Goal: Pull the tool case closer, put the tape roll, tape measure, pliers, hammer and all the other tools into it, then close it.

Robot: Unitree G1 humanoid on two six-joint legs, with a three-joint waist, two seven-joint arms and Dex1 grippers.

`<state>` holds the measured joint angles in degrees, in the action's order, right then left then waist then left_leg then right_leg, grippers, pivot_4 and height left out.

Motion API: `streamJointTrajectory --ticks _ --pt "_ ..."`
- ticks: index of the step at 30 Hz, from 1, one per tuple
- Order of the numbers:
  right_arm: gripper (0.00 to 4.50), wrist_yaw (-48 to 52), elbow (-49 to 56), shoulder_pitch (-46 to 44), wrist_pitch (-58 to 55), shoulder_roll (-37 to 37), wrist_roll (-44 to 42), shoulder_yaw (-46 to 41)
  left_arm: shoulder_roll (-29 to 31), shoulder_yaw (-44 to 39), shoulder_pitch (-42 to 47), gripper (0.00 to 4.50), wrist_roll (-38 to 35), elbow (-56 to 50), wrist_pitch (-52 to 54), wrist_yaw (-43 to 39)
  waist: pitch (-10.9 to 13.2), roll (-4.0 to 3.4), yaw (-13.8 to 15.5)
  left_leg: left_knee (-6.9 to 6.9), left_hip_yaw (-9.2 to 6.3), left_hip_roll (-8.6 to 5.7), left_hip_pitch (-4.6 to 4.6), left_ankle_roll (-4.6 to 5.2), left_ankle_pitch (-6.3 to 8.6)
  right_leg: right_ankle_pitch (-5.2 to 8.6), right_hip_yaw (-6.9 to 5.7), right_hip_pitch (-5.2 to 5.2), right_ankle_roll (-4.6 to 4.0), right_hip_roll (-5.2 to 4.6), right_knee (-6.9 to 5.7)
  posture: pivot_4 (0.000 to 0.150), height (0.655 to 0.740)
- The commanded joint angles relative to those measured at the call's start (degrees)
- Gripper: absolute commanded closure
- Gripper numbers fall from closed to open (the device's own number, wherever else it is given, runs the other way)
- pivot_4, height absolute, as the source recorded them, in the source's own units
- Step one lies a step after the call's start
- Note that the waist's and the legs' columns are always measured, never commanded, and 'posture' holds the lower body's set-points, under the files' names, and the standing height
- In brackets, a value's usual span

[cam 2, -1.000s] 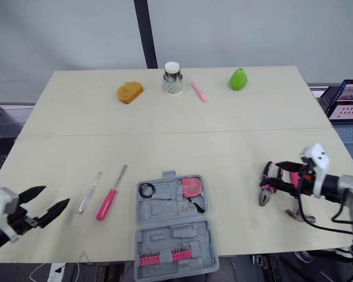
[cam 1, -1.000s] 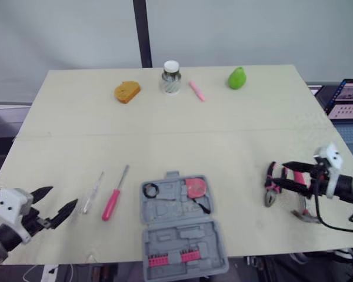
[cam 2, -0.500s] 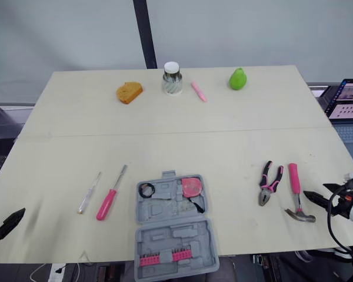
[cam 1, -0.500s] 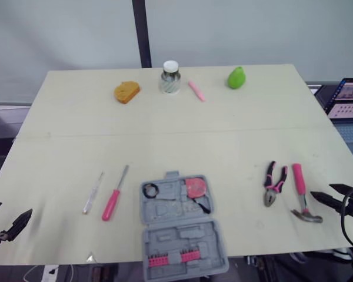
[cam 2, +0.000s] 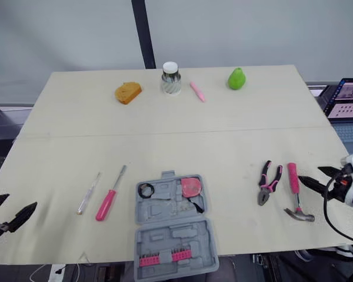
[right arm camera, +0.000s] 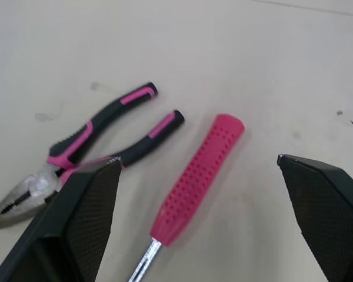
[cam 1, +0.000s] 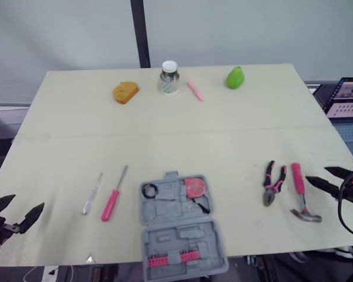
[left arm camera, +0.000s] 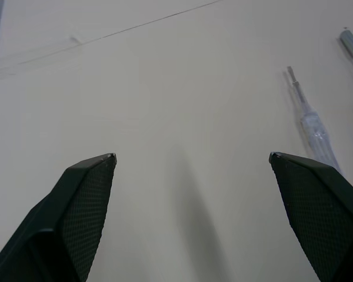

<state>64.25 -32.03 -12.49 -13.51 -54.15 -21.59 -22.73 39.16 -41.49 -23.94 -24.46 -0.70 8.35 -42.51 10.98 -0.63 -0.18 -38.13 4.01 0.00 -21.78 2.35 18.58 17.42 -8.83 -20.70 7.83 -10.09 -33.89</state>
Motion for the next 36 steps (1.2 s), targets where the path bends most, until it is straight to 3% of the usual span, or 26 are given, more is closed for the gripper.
streamJointTrajectory --ticks 1,6,18,25,36 --pt "0.02 -0.8 13.3 2.0 -6.3 0.9 -4.0 -0.2 -0.4 2.3 0.1 0.0 -0.3 -6.9 1.0 0.2 0.0 0.0 0.1 0.0 -0.01 0.0 -0.01 0.0 0.0 0.0 0.0 0.01 0.0 -0.03 0.0 0.15 0.74" --pt "0.02 -5.1 29.5 6.4 -14.1 4.3 -6.8 0.9 -1.4 11.0 2.8 0.0 0.3 -14.7 2.7 0.2 0.0 0.0 0.5 0.02 -0.1 -0.02 -0.03 0.02 0.0 0.0 -0.08 0.05 0.0 -0.01 -0.09 0.15 0.74" --pt "0.02 -40.4 64.1 16.4 -32.3 23.5 -2.4 2.4 -1.7 35.4 17.7 0.0 1.0 -25.5 7.1 -3.6 0.0 -0.07 1.6 -0.03 -0.2 -0.06 -0.21 0.02 -0.1 -0.03 0.05 -0.02 0.05 0.29 -0.14 0.15 0.74" --pt "0.02 -51.2 70.7 22.1 -38.3 29.7 0.1 0.7 -3.1 45.7 26.8 0.0 1.8 -25.1 5.6 -8.9 -0.1 -0.08 1.8 -0.02 -0.23 0.02 -0.23 -0.05 -0.24 -0.01 0.09 -0.07 0.01 0.48 -0.19 0.15 0.74" --pt "0.02 -59.2 68.1 22.2 -41.0 36.3 4.5 4.6 -8.1 54.7 36.3 0.0 5.7 -21.7 2.3 -11.5 -0.1 -0.1 1.5 0.0 0.15 0.0 -0.34 -0.03 -0.47 -0.02 0.57 -0.57 0.01 0.54 -0.54 0.15 0.74"
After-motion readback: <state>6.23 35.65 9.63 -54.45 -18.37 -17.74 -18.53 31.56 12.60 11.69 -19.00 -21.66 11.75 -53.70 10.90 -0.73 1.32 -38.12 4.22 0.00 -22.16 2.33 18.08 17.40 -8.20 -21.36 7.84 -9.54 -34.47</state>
